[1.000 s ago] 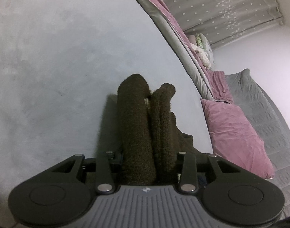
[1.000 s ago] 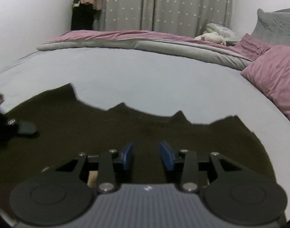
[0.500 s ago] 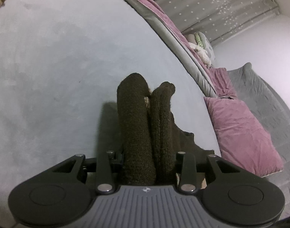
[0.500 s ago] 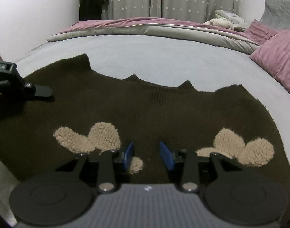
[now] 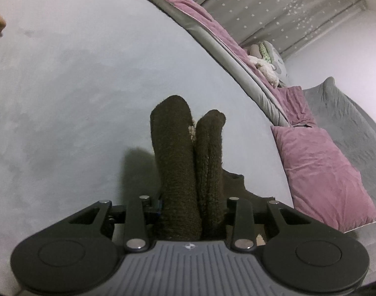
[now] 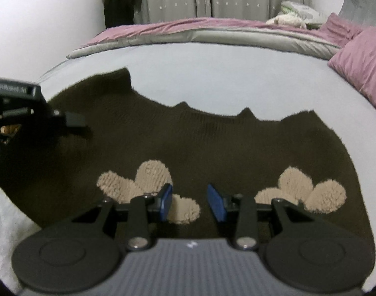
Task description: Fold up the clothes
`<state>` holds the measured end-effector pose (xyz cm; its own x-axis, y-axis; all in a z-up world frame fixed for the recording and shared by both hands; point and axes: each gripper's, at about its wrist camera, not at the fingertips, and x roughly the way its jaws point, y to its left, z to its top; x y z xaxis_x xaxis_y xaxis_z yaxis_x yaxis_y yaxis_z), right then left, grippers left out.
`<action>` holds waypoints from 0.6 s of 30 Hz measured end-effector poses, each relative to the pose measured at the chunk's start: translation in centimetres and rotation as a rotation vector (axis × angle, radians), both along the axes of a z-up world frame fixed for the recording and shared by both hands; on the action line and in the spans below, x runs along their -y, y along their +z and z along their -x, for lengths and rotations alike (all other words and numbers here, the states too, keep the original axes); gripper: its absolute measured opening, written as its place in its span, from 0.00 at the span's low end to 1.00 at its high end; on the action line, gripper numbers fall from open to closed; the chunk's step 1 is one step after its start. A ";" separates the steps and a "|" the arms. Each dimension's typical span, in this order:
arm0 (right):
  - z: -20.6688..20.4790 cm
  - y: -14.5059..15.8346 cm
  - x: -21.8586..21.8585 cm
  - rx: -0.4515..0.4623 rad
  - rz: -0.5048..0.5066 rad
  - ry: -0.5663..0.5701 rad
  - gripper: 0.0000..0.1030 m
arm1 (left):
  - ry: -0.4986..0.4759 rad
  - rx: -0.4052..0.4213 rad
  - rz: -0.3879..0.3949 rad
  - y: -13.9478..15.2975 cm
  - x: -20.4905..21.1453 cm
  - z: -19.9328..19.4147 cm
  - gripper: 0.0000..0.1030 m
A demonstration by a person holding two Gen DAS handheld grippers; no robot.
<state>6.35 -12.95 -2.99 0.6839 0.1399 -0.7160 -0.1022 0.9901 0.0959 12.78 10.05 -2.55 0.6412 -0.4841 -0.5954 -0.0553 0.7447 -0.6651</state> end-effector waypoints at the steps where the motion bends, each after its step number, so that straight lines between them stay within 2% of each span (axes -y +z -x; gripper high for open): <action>1: -0.1 -0.3 0.1 -0.010 -0.009 0.000 0.33 | -0.003 0.001 -0.009 0.4 0.4 0.0 0.31; 6: -0.4 -1.7 0.5 -0.035 -0.058 -0.005 0.33 | -0.018 0.006 -0.051 2.0 2.3 0.0 0.31; 10: -0.3 -1.3 1.1 -0.045 -0.099 -0.016 0.34 | -0.035 0.027 -0.076 3.6 3.6 0.0 0.31; 13: -0.4 -0.8 2.5 -0.066 -0.199 -0.041 0.39 | -0.044 0.035 -0.090 4.5 4.6 0.1 0.31; 18: -0.5 -0.2 4.9 -0.087 -0.347 -0.078 0.53 | -0.058 0.040 -0.114 5.7 6.4 0.2 0.31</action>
